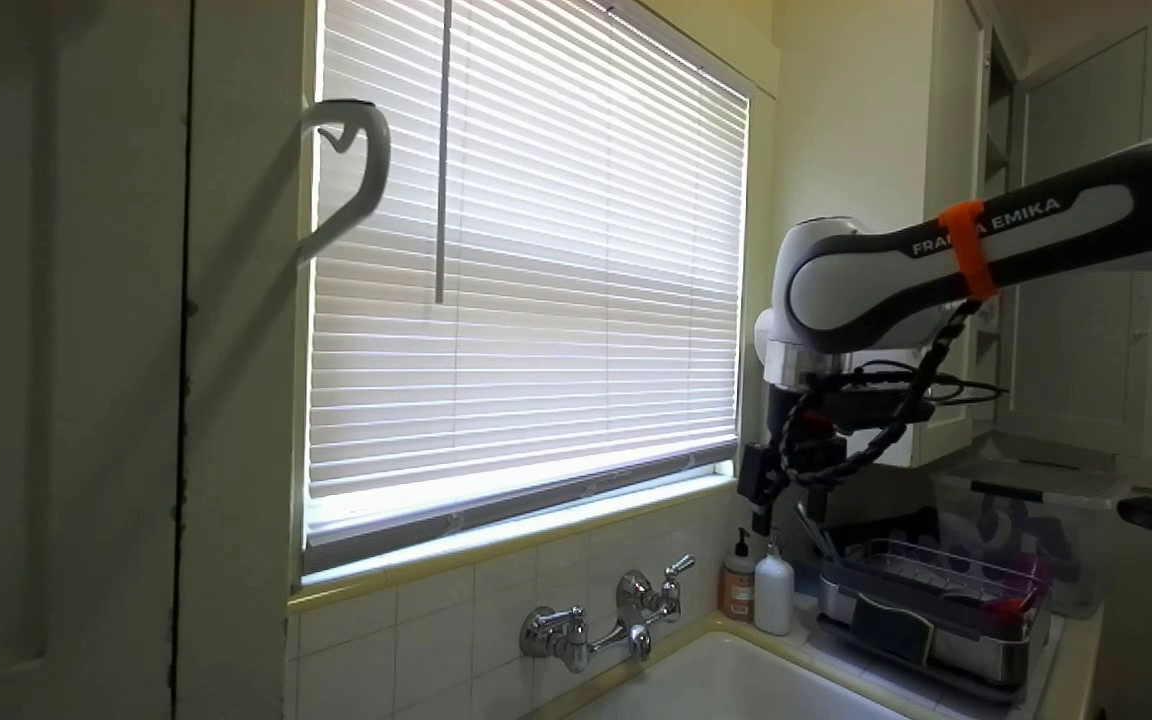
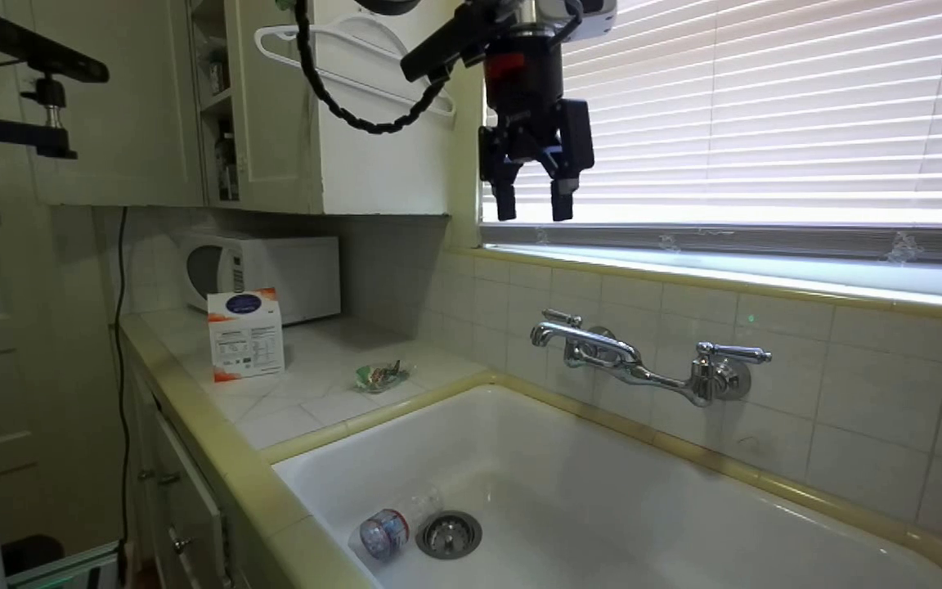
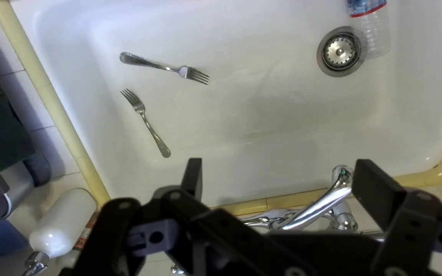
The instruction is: Turn the faucet to the left slightly
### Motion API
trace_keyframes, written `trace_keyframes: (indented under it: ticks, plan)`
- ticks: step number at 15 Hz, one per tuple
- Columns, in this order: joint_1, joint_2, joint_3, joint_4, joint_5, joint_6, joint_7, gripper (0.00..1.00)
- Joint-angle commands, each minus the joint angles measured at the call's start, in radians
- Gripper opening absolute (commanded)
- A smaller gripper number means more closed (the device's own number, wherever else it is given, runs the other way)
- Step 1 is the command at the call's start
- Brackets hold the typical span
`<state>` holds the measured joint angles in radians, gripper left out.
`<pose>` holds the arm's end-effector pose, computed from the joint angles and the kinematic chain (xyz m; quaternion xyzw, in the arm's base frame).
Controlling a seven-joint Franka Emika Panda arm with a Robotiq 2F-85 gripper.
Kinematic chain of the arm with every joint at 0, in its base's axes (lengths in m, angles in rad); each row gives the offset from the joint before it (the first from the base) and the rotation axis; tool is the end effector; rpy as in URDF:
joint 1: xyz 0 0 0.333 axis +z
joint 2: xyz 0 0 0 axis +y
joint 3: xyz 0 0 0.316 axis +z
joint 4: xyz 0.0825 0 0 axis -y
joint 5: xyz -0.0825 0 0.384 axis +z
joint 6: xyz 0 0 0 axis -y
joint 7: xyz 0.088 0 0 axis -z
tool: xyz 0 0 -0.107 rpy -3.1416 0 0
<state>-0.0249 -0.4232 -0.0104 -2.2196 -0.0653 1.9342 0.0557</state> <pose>0.4396 -0.0206 0.5557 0.9966 -0.0356 0.0691 0.0284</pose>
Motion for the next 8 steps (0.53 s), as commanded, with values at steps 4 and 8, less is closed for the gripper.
trace_keyframes:
  ticks: [4, 8]
  plan:
    - [-0.010, -0.010, 0.005, 0.015, 0.033, -0.017, 0.076, 1.00]
    - [-0.012, -0.010, 0.005, 0.016, 0.037, -0.018, 0.081, 1.00]
